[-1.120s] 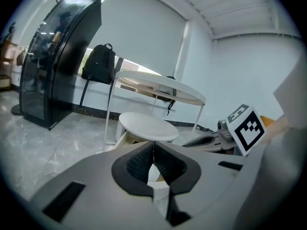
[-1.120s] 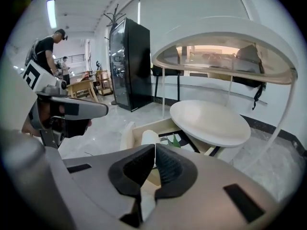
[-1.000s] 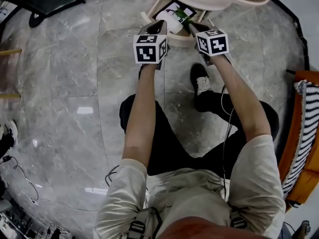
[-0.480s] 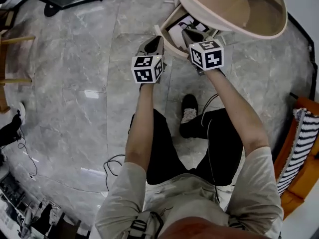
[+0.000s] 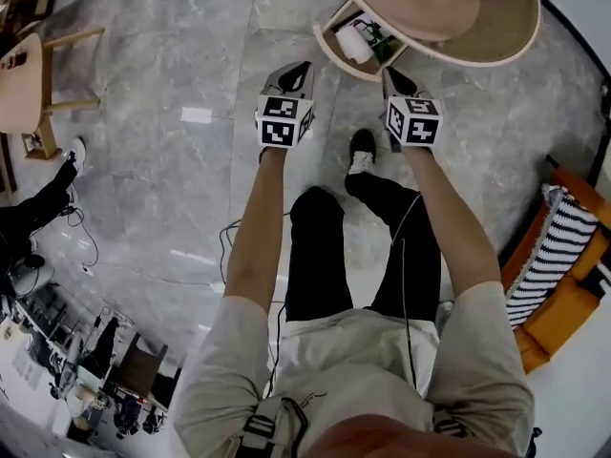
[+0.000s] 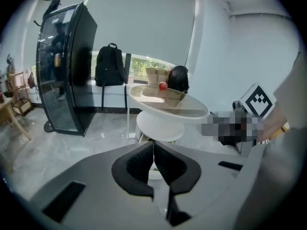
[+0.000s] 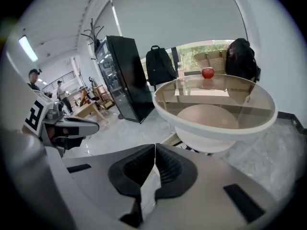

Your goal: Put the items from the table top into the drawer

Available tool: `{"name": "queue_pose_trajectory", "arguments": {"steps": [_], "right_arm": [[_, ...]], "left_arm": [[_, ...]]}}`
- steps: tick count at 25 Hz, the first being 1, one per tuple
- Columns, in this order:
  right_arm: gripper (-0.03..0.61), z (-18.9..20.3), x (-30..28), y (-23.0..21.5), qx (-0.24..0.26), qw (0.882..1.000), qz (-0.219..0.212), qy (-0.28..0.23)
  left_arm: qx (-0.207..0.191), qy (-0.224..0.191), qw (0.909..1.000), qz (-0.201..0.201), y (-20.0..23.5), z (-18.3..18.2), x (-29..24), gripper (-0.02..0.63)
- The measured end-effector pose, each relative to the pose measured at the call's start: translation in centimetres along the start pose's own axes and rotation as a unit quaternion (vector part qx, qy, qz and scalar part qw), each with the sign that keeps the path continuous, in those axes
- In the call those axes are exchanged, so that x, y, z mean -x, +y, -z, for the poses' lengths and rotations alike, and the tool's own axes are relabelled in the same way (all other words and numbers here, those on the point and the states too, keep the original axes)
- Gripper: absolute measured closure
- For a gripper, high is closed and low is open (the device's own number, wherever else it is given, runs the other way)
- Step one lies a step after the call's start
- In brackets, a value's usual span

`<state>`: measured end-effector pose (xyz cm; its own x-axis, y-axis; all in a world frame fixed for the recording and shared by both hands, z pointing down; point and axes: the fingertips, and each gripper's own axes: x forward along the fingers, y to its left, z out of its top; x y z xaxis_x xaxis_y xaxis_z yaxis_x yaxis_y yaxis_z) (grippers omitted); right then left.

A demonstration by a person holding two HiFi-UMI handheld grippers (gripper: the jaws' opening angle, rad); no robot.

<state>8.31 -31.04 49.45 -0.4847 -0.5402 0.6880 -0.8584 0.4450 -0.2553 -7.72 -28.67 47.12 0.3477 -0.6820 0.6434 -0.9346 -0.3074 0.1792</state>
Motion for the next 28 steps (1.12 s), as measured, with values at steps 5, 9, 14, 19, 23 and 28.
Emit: {"name": "queue_pose_trajectory", "arguments": {"steps": [5, 9, 14, 19, 23, 28], "right_arm": [[0.545, -2.5, 11.5, 0.5, 0.008, 0.997, 0.037, 0.062], [0.545, -5.5, 21.1, 3.8, 0.021, 0.996, 0.053, 0.067], [0.545, -6.7, 30.8, 8.0, -0.014, 0.997, 0.065, 0.024], [0.545, -6.1, 37.1, 14.5, -0.033, 0.997, 0.064, -0.020], [0.545, -5.4, 40.6, 19.4, -0.003, 0.997, 0.059, -0.040], [0.545, -4.8, 43.1, 20.8, -0.023, 0.995, 0.071, -0.061]], "left_arm": [[0.012, 0.055, 0.9972, 0.049, -7.5, -5.3, 7.4, 0.592], [0.004, 0.067, 0.9956, 0.066, -12.1, -9.9, 15.8, 0.592], [0.007, 0.041, 0.9966, 0.071, -16.6, -13.4, 25.1, 0.592], [-0.017, 0.023, 0.9961, 0.084, -19.3, -12.8, 34.1, 0.592], [-0.006, 0.018, 0.9968, 0.078, -20.2, -10.8, 39.4, 0.592], [0.004, 0.007, 0.9975, 0.071, -21.7, -10.0, 41.1, 0.592]]}}
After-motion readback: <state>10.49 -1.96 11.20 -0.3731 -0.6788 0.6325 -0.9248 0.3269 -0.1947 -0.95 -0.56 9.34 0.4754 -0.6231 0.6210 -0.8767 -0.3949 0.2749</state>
